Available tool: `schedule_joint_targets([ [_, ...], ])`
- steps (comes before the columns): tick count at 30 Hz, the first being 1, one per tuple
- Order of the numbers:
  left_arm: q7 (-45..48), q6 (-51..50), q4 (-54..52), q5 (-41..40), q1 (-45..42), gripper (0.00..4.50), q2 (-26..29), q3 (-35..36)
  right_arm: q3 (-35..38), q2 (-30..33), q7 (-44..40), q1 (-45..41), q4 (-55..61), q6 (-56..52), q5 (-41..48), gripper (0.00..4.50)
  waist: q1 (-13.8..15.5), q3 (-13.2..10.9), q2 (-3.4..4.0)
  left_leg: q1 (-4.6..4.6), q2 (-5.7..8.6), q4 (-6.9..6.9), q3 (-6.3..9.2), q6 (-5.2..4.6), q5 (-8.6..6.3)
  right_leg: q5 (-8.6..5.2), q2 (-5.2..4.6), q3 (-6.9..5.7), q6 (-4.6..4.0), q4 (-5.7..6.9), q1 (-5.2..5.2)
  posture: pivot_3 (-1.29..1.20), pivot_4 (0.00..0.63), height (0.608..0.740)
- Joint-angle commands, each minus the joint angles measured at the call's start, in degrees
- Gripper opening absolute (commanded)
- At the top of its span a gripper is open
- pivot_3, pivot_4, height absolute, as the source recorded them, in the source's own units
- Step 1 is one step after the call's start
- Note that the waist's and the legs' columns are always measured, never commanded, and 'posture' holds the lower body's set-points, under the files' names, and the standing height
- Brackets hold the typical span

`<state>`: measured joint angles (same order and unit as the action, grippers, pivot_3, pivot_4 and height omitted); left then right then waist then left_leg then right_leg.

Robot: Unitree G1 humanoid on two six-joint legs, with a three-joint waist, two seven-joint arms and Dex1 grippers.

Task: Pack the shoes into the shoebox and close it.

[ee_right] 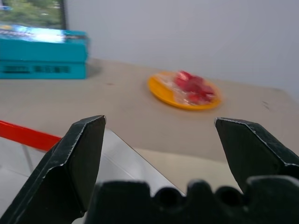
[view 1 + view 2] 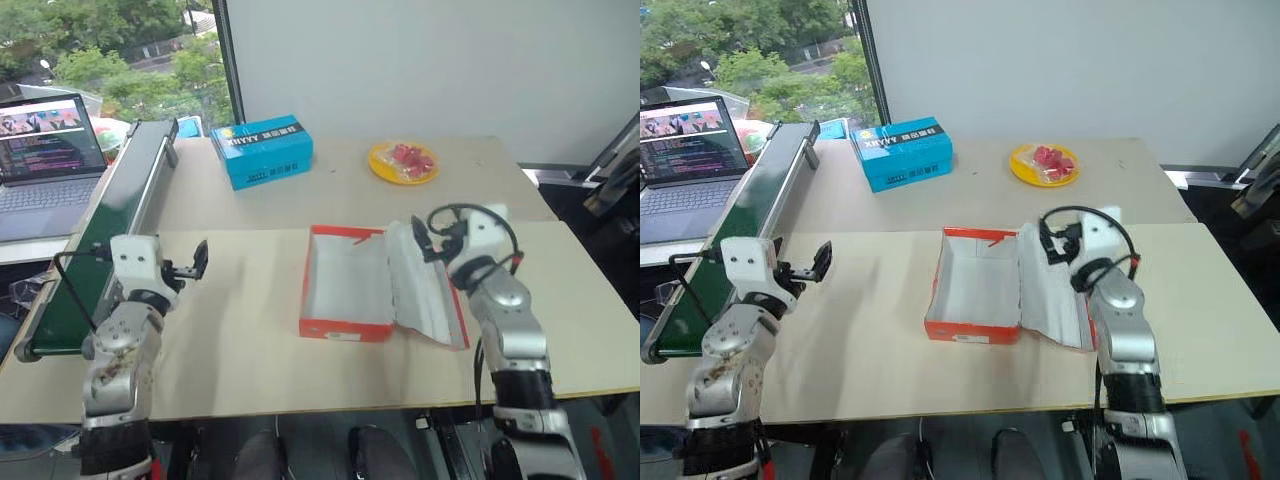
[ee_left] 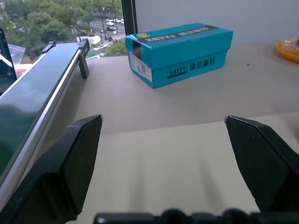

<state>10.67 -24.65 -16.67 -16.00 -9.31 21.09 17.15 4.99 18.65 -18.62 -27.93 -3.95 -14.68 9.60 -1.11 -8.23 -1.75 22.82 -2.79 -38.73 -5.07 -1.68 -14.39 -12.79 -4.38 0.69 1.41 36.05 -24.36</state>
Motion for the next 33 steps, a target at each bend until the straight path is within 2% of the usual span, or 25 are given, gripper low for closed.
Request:
schedule_joint_targets([
  [1,-1.7,-5.5,-6.4,-1.3,0.7,4.50,0.8,1.5,-1.4,-1.0,-4.4,-5.2,-1.7,-2.6,2.8,4.44,0.0,0.0,0.00,0.00,0.00,0.00,0.00,0.00,0.00,0.00,0.00,0.00,0.00,0.01,0.00,0.00,0.150,0.740],
  [7,-3.2,-10.8,-12.4,-2.9,2.7,4.50,0.4,3.7,-2.7,-2.5,-8.0,-9.1,-5.7,-2.9,3.9,4.44,0.4,0.0,0.00,0.01,-0.02,-0.03,0.04,0.01,0.01,0.02,-0.04,-0.05,-0.02,0.05,-0.01,0.00,0.150,0.740],
  [12,-6.0,-14.4,-18.0,-6.9,5.4,4.50,-0.8,11.0,-5.8,-4.5,-13.5,-11.5,-9.9,-2.0,4.0,4.44,0.0,0.0,-0.01,0.00,-0.04,-0.02,0.02,0.02,0.01,0.03,-0.03,-0.03,-0.03,0.04,-0.02,0.00,0.150,0.740],
  [18,-6.9,-16.3,-18.0,-9.5,6.9,4.50,0.3,18.5,-8.4,-8.4,-19.4,-13.1,-10.8,-2.9,5.6,4.44,-0.1,0.0,-0.01,0.00,-0.04,-0.02,0.03,0.03,0.01,0.05,-0.02,-0.04,-0.06,0.06,-0.03,0.00,0.150,0.740],
  [23,-4.3,-15.4,-12.7,-9.1,7.1,4.50,4.3,20.0,-10.0,-10.0,-22.4,-13.6,-10.2,-4.0,6.4,4.44,0.3,0.0,-0.01,0.00,-0.04,-0.02,0.08,0.07,0.03,0.05,-0.05,-0.14,-0.07,0.06,-0.02,0.00,0.150,0.740],
  [28,-1.3,-12.7,-2.7,-8.6,3.6,4.50,8.9,21.0,-12.8,-11.3,-26.4,-13.1,-6.9,-6.9,7.7,4.44,0.2,0.0,-0.02,0.02,-0.04,-0.02,0.08,0.10,0.04,0.07,-0.02,-0.18,-0.13,0.06,-0.07,0.00,0.150,0.740],
  [33,4.4,-7.6,12.1,-7.6,-1.3,4.50,14.0,19.4,-14.6,-11.4,-27.7,-12.0,-2.2,-11.0,9.0,4.44,0.1,0.0,-0.02,0.07,-0.04,0.00,0.07,0.15,0.04,0.07,-0.04,-0.20,-0.14,0.08,-0.14,0.00,0.150,0.740],
])
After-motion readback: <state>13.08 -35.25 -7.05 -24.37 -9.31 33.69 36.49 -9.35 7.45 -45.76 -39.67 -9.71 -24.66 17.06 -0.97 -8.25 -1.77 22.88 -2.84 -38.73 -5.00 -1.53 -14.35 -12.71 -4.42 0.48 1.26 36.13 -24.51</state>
